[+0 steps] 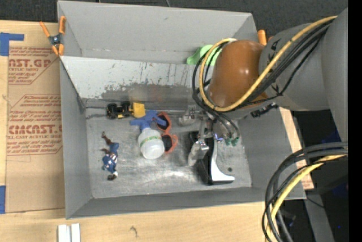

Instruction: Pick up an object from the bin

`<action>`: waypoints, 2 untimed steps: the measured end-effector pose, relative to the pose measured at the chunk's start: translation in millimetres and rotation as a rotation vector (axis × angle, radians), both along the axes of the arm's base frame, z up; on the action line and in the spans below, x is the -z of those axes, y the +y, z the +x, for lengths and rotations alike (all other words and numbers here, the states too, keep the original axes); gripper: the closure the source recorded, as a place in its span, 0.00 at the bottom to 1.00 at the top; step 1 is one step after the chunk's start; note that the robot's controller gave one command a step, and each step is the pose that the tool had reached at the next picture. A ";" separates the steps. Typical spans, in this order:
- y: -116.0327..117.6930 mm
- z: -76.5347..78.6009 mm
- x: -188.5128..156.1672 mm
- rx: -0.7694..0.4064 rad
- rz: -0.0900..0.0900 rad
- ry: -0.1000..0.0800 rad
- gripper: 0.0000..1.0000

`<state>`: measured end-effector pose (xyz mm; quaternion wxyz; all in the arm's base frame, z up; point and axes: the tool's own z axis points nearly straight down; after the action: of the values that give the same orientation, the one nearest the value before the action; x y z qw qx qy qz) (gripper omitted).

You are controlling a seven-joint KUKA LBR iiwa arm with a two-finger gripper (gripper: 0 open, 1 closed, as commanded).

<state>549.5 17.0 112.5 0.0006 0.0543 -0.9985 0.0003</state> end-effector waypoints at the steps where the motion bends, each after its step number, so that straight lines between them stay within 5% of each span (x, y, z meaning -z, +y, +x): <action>1: 8.8 36.3 10.6 0.099 0.002 -0.009 0.00; 2: 37.9 28.6 10.9 -0.044 0.000 -0.001 0.00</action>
Offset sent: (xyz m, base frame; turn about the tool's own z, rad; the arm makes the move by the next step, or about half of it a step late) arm 0.0146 0.0622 0.0007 -0.1667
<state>578.1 54.9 101.6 0.0002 0.0761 -0.9971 0.0001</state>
